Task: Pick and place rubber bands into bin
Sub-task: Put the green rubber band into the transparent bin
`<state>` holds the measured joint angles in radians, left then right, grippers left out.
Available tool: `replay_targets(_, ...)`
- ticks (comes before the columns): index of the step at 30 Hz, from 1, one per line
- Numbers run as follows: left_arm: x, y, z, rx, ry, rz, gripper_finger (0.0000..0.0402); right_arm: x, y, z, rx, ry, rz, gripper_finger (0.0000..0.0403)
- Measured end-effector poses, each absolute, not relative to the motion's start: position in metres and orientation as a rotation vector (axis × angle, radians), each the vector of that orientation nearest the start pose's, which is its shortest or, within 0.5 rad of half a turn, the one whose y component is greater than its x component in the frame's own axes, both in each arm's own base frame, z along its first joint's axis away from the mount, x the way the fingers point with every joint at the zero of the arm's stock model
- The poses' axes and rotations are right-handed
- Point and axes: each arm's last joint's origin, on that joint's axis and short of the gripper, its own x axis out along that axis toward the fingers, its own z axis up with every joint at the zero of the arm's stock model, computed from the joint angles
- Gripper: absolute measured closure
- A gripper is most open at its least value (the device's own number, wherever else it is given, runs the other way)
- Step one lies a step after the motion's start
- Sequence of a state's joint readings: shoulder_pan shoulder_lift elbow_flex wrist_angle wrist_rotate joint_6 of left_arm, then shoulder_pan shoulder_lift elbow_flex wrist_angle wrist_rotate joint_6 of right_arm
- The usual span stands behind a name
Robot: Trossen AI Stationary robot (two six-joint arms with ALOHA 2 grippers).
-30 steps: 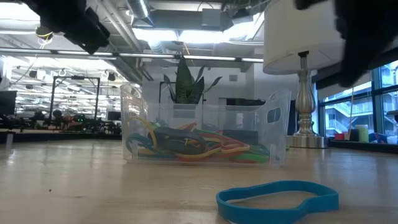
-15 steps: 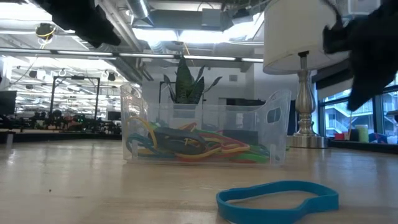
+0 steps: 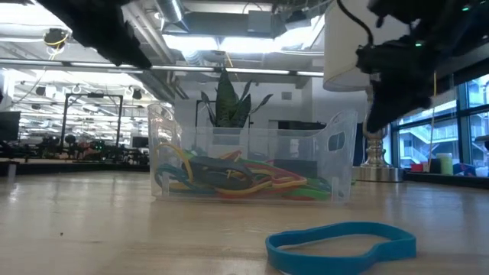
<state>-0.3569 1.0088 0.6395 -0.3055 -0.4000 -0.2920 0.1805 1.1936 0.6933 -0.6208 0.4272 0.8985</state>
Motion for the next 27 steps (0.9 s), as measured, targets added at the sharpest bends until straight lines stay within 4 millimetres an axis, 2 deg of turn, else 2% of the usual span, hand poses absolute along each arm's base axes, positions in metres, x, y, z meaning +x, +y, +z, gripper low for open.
replay_targets(6, 0.192, -0.044, 0.233, 0.019, 0.671, 0.191, 0.0400, 0.227, 0.002, 0.196, 0.521, 0.792, -0.680, 0.0308)
replay_targets(13, 0.193, -0.030, 0.235, 0.038, 0.678, 0.185, 0.0400, 0.246, -0.022, 0.162, 0.520, 0.861, -0.793, 0.0260)
replay_targets(23, 0.194, -0.027, 0.235, 0.003, 0.687, 0.160, 0.0400, 0.252, -0.042, 0.121, 0.508, 1.004, -0.908, 0.0258)
replay_targets(27, 0.194, -0.027, 0.235, -0.035, 0.682, 0.173, 0.0400, 0.254, -0.044, 0.114, 0.509, 1.057, -0.878, 0.0288)
